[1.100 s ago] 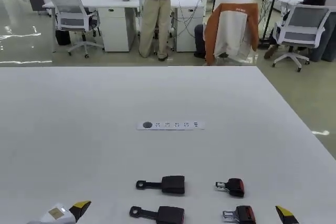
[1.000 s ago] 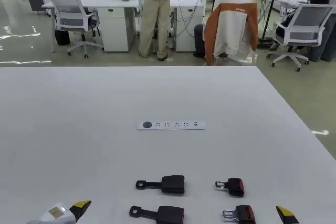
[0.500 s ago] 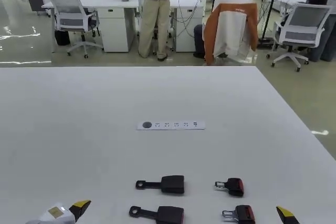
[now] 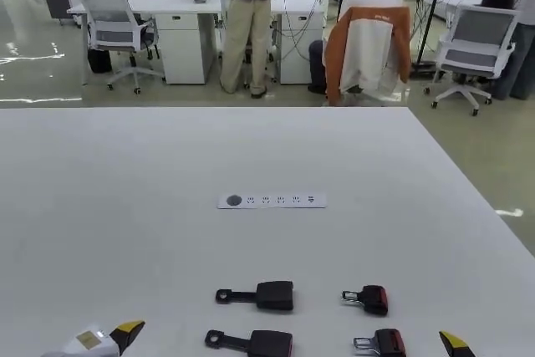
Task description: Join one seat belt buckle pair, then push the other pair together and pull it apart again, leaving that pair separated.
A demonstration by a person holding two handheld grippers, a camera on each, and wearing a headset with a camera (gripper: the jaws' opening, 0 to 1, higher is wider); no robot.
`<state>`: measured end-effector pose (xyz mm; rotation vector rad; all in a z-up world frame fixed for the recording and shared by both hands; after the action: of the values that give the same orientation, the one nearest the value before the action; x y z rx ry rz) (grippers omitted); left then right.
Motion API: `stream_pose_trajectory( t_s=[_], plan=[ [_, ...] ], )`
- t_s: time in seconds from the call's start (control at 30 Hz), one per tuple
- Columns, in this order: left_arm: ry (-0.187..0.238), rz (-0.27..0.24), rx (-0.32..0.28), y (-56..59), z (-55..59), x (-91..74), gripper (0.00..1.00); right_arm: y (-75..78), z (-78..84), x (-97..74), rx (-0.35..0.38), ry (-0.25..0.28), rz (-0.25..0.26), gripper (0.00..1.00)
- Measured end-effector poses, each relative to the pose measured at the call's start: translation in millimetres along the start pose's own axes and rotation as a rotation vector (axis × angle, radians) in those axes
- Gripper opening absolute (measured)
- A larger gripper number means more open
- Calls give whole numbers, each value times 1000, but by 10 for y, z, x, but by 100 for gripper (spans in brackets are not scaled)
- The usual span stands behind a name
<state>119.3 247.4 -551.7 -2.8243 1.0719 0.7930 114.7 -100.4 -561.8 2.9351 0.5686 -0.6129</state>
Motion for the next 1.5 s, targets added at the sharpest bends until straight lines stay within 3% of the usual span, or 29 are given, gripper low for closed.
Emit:
stream_pose_trajectory(
  t_s=[0.9,1.5],
  plan=[
    [-5,1,-10,-18,53,40,100,21,85,35,8,-11,-2,96],
    [-31,15,-9,21,95,118,99,28,112,11,15,-26,-7,96]
  ],
)
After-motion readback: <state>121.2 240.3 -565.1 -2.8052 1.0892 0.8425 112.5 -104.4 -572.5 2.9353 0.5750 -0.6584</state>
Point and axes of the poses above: the centre of the closed fingertips' face, and the gripper's own axes: x roughly forward along the fingers, y roughly to its right, z roughly out of its underside, the point moved 3 cm from there along -x, roughly backward along the fingers, and after that the axes turned 3 degrees about z, right-handed, at the moved point
